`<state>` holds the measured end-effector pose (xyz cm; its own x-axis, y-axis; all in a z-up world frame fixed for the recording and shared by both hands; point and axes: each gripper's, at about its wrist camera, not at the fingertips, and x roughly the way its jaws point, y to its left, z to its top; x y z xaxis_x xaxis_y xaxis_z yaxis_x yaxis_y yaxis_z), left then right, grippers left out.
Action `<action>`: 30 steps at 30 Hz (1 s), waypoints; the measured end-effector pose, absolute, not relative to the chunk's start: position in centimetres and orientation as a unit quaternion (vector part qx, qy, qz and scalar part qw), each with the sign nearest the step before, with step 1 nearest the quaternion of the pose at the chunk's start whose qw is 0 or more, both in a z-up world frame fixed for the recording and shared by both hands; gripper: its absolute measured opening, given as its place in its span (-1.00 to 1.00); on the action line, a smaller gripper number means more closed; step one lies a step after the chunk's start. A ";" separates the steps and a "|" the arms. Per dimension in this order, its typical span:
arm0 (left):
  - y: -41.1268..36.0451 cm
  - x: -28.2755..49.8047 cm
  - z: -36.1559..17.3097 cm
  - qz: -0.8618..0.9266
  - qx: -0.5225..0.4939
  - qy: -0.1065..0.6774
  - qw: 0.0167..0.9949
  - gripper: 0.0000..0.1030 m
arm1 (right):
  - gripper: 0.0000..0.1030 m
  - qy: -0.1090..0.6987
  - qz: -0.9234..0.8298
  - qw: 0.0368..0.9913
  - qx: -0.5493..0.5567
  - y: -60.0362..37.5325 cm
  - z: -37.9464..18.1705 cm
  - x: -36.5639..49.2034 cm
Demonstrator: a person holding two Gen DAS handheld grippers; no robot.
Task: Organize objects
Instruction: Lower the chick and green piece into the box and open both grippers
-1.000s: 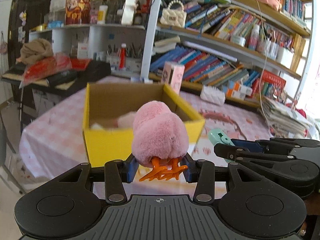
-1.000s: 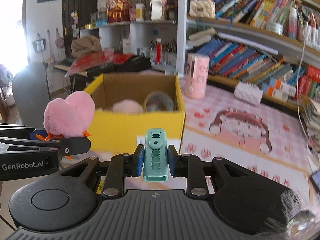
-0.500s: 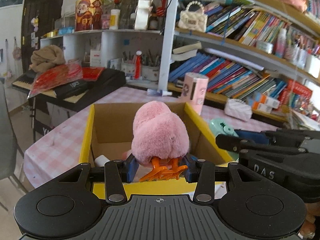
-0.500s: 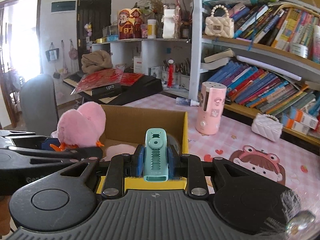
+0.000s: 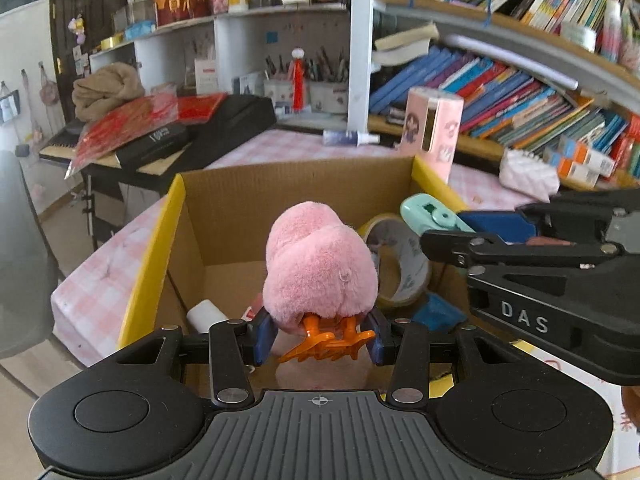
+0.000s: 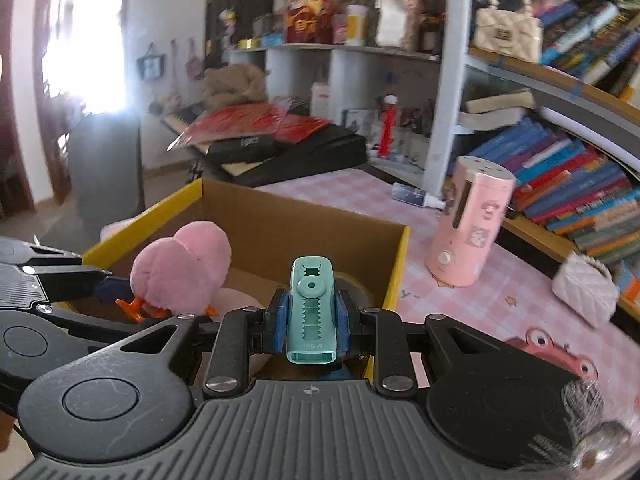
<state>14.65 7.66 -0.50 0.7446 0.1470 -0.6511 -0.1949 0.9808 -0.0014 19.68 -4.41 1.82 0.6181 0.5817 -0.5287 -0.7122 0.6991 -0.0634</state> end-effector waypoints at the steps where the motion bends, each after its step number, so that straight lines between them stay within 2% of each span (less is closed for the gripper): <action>1: 7.6 14.9 -0.7 0.092 -0.033 0.350 0.932 -0.17 | -0.55 0.243 0.368 0.886 -0.143 -4.1 1.7 20.0; 12: 7.1 17.1 -1.9 0.103 -0.017 0.380 0.919 -0.16 | -0.55 0.272 0.397 0.853 -0.201 -2.1 -0.3 23.3; 20: 7.2 17.4 -2.4 0.108 -0.023 0.383 0.917 -0.08 | -0.55 0.295 0.413 0.831 -0.228 -0.9 -1.1 24.3; 30: 7.8 17.2 -2.6 0.130 -0.031 0.380 0.916 0.37 | -0.54 0.298 0.412 0.821 -0.261 0.1 -1.4 24.7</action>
<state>17.18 7.76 -2.57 0.6783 0.2138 -0.7030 -0.2605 0.9646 0.0419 24.67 0.11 -1.40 0.4825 0.5203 -0.7046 -0.8316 0.5247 -0.1820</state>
